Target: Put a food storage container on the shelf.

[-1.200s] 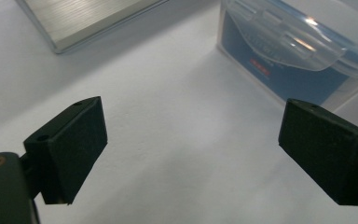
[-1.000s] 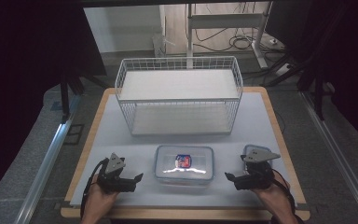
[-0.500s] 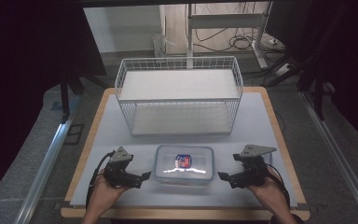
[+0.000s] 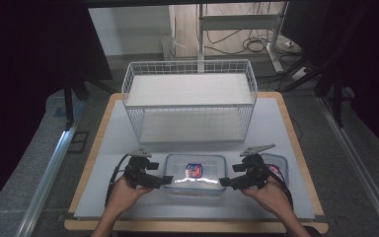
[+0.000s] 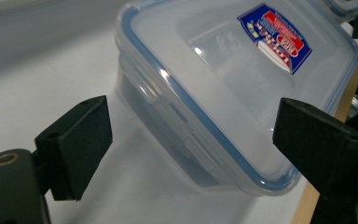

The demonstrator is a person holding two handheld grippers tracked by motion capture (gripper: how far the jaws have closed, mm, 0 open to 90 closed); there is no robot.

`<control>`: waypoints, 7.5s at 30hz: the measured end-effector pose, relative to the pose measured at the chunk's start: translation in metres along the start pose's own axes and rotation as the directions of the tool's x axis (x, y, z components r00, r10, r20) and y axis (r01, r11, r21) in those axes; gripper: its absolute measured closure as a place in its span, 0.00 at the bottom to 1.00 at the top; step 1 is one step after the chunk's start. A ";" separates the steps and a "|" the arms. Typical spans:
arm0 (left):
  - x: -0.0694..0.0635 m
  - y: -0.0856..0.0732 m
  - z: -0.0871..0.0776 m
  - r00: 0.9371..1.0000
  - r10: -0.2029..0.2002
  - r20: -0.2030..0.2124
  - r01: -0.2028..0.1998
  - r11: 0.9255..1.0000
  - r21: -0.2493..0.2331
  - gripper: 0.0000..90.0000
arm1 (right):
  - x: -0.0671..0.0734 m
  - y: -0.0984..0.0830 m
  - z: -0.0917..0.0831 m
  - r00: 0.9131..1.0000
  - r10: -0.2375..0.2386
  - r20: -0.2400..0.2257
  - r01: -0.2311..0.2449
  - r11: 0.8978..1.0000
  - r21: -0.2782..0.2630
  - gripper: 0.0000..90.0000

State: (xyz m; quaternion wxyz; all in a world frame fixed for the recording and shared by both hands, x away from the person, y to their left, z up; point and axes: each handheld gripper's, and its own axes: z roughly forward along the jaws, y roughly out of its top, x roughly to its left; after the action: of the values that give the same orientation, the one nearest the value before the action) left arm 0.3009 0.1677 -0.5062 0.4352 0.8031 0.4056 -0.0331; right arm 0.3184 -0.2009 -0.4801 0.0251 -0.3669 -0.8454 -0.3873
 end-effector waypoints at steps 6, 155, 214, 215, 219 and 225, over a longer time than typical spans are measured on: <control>0.001 0.000 0.008 0.997 -0.023 0.073 0.021 1.000 0.018 0.15 | -0.005 0.003 0.016 0.991 0.088 -0.100 -0.083 0.995 0.057 0.18; 0.028 0.213 -0.118 0.995 -0.067 0.068 0.085 0.951 -0.299 0.59 | -0.042 0.215 -0.091 0.976 0.117 -0.183 -0.182 0.901 -0.393 0.61; 0.019 0.181 -0.113 0.977 0.036 -0.208 -0.125 0.893 -0.432 0.39 | -0.024 0.204 -0.085 0.989 -0.038 0.141 0.099 0.884 -0.456 0.99; 0.018 0.176 -0.112 0.976 0.046 -0.213 -0.137 0.889 -0.437 0.36 | -0.020 0.199 -0.084 0.989 -0.051 0.141 0.110 0.885 -0.453 0.99; 0.010 0.154 -0.107 0.968 0.075 -0.240 -0.177 0.881 -0.439 0.25 | -0.006 0.184 -0.068 0.985 -0.116 0.128 0.158 0.903 -0.400 1.00; -0.001 0.120 -0.090 0.960 0.092 -0.263 -0.198 0.890 -0.411 0.13 | -0.005 0.180 -0.041 0.977 -0.140 0.160 0.187 0.924 -0.335 1.00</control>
State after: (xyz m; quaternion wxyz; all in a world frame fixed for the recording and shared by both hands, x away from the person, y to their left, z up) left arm 0.3550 0.1969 -0.3696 0.5526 0.7124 0.3902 0.1866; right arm 0.4272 -0.1537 -0.3388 -0.1290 -0.3188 -0.7910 -0.5059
